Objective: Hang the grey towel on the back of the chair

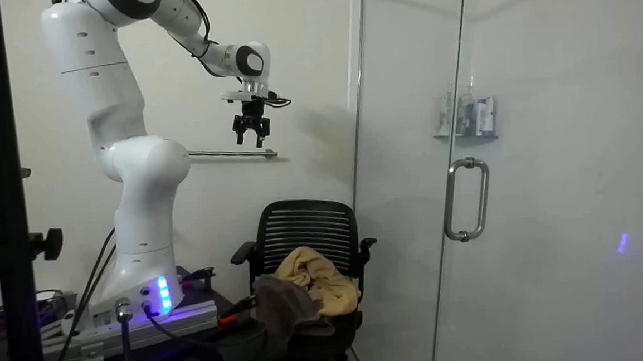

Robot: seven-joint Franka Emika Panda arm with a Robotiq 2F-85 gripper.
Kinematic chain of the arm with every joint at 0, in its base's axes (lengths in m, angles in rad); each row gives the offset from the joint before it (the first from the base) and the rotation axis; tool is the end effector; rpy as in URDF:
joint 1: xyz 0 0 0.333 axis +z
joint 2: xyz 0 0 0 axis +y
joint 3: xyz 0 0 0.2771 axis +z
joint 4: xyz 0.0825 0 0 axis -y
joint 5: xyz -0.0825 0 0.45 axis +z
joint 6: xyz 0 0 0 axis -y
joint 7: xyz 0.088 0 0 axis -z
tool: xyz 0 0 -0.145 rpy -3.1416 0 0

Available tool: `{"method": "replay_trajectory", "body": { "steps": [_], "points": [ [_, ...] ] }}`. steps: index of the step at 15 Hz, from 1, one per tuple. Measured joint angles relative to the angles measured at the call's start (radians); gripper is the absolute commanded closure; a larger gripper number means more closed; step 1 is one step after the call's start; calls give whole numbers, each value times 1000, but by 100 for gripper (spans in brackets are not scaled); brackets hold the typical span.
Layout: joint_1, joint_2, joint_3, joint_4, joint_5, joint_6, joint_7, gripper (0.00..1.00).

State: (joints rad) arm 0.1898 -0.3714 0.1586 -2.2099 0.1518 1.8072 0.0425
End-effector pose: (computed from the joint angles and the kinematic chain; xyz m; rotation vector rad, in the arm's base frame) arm 0.4792 0.1936 0.4319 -3.0341 -0.3906 0.0776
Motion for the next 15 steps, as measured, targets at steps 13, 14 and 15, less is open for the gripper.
{"method": "replay_trajectory", "body": {
  "steps": [13, 14, 15],
  "points": [
    [-93, 547, -64, 74, 21, 148, 285, 0],
    [-93, 613, -74, 99, 41, 156, 305, 0],
    [-94, 672, -83, 127, 68, 156, 323, 0]
  ]
}}
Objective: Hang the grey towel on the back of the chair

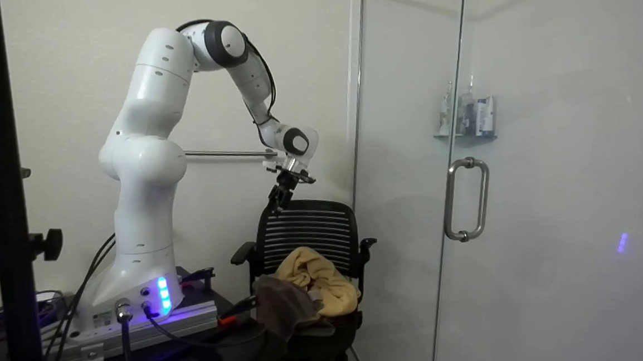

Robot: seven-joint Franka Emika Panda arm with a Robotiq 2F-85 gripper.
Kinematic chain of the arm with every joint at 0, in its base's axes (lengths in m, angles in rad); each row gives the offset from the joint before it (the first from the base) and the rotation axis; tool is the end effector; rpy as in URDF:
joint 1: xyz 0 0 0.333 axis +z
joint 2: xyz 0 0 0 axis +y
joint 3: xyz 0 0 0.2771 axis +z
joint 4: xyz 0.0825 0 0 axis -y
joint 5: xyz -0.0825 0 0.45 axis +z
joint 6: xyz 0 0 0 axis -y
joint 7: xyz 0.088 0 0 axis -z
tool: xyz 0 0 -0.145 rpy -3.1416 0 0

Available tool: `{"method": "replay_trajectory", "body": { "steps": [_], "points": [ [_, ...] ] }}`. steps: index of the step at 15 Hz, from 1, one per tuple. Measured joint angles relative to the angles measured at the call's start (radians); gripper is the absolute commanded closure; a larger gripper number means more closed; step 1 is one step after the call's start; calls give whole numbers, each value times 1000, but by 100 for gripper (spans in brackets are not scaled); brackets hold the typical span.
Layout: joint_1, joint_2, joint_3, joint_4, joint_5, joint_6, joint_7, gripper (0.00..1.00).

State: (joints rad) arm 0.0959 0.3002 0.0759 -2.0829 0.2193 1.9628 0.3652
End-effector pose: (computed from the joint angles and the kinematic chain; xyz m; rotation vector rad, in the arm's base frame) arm 0.5410 0.1186 0.1378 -2.9382 0.4733 0.6942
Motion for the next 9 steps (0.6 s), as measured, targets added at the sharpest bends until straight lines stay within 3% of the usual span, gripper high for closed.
{"method": "replay_trajectory", "body": {
  "steps": [3, 9],
  "points": [
    [-4, 100, -12, 71, 66, -18, 20, 0],
    [-2, 104, -16, 91, 62, -40, 32, 0]
  ]
}}
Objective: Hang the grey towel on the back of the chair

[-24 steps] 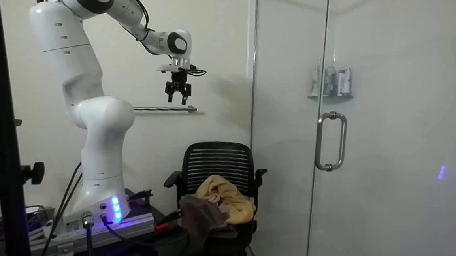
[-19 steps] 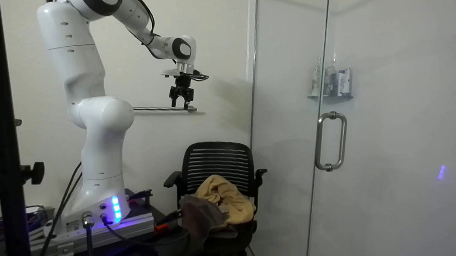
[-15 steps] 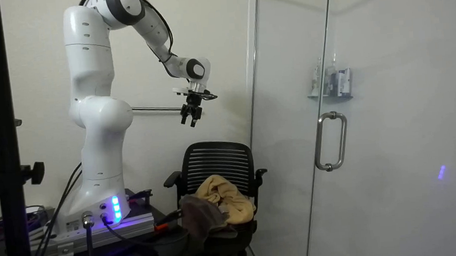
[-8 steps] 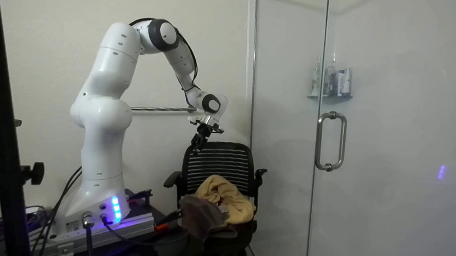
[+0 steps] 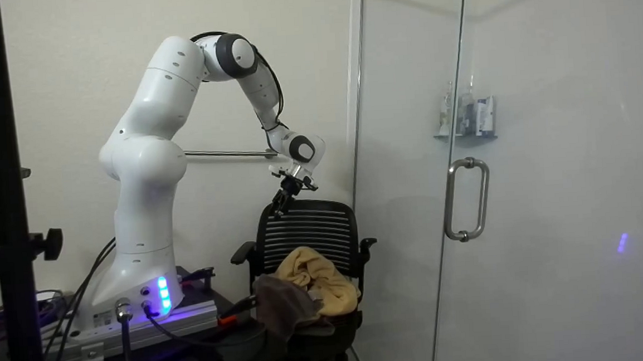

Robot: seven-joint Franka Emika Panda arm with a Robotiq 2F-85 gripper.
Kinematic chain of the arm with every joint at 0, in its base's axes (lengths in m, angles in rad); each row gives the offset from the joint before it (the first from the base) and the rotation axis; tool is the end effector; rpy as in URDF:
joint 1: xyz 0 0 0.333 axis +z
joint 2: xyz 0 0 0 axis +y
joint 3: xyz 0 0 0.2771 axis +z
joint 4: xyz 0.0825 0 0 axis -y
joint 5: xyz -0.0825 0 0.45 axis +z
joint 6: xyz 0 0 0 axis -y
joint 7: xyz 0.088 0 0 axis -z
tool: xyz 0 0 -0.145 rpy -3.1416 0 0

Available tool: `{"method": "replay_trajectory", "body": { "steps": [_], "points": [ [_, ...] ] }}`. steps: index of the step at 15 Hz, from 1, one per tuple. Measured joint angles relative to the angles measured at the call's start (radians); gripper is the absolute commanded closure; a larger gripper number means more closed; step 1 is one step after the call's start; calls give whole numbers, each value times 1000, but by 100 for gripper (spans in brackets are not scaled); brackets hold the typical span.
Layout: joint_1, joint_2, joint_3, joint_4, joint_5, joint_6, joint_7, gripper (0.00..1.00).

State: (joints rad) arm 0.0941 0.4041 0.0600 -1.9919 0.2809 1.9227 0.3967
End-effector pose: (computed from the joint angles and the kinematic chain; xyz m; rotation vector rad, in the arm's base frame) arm 0.5547 0.1183 0.1155 -2.8587 0.5840 0.7825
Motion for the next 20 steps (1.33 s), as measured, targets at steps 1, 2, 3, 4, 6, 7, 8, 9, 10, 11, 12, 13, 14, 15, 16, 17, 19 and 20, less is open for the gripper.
{"method": "replay_trajectory", "body": {
  "steps": [1, 2, 3, 4, 6, 7, 8, 9, 10, 11, 12, 13, 14, 15, 16, 17, 19, 20],
  "points": [
    [2, 13, -3, -2, -1, -5, 12, 0],
    [2, 40, -7, 0, -1, -10, 30, 0],
    [3, 78, -11, 9, -1, -21, 50, 0],
    [6, 129, -16, 25, -3, -34, 72, 0],
    [12, 239, -30, 82, -28, -94, 92, 0],
    [13, 275, -34, 102, -29, -98, 91, 0],
    [13, 286, -34, 106, -29, -96, 91, 0],
    [14, 283, -34, 106, -29, -96, 91, 0],
    [16, 275, -34, 106, -29, -96, 91, 0],
    [17, 267, -34, 106, -29, -97, 91, 0],
    [19, 263, -34, 106, -29, -97, 91, 0],
    [19, 266, -34, 106, -29, -97, 94, 0],
    [22, 277, -41, 104, -30, -82, 112, 0],
    [29, 298, -52, 95, -31, -43, 134, 0],
    [38, 325, -66, 81, -32, 16, 150, 0],
    [53, 352, -86, 63, -32, 98, 156, 0],
    [92, 396, -138, 25, -22, 274, 157, 0],
    [109, 411, -161, 2, -5, 361, 157, 0]
  ]
}}
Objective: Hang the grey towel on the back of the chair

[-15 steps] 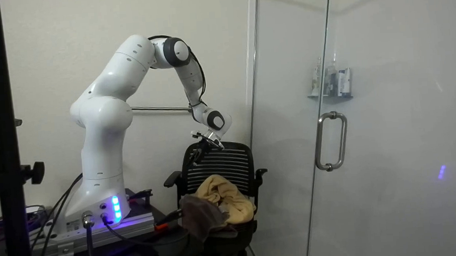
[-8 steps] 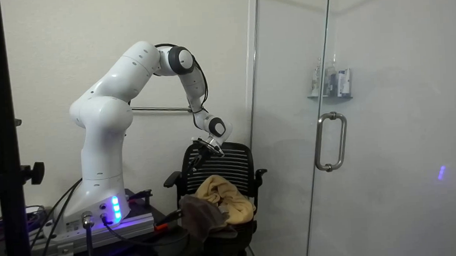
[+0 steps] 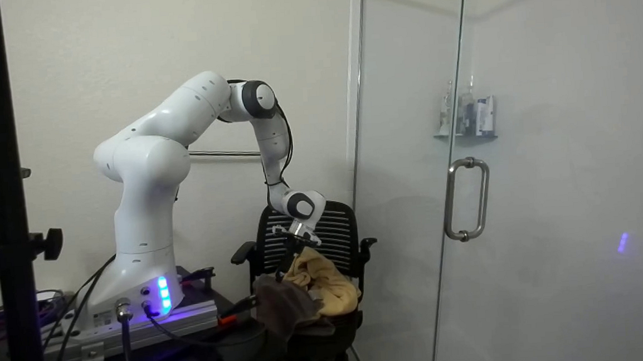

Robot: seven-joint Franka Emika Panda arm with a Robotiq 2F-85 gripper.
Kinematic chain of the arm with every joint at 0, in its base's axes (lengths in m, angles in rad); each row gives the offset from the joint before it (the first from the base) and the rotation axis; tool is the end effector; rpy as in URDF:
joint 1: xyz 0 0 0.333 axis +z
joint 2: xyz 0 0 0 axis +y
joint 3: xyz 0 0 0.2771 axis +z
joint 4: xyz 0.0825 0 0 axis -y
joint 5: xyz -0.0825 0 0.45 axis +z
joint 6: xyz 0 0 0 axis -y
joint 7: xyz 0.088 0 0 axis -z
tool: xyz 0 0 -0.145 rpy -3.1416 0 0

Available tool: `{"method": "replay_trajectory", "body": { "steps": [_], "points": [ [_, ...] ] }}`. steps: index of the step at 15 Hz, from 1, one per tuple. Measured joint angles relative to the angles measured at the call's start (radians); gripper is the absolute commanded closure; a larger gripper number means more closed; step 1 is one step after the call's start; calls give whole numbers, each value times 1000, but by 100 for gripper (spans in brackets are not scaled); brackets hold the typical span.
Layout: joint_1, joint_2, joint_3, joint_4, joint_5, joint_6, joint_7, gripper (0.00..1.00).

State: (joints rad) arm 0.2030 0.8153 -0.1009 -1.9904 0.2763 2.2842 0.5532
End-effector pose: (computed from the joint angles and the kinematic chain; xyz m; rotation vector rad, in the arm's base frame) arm 0.4895 0.0479 -0.1023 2.7898 -0.9784 -0.7624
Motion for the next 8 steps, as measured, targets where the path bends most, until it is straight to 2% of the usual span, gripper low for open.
{"method": "replay_trajectory", "body": {
  "steps": [2, 4, 8],
  "points": [
    [12, 9, -27, -62, 57, 169, -14, 0],
    [-11, -1, -19, -138, 118, 308, -49, 0],
    [-26, 2, -10, -141, 104, 318, -44, 0]
  ]
}}
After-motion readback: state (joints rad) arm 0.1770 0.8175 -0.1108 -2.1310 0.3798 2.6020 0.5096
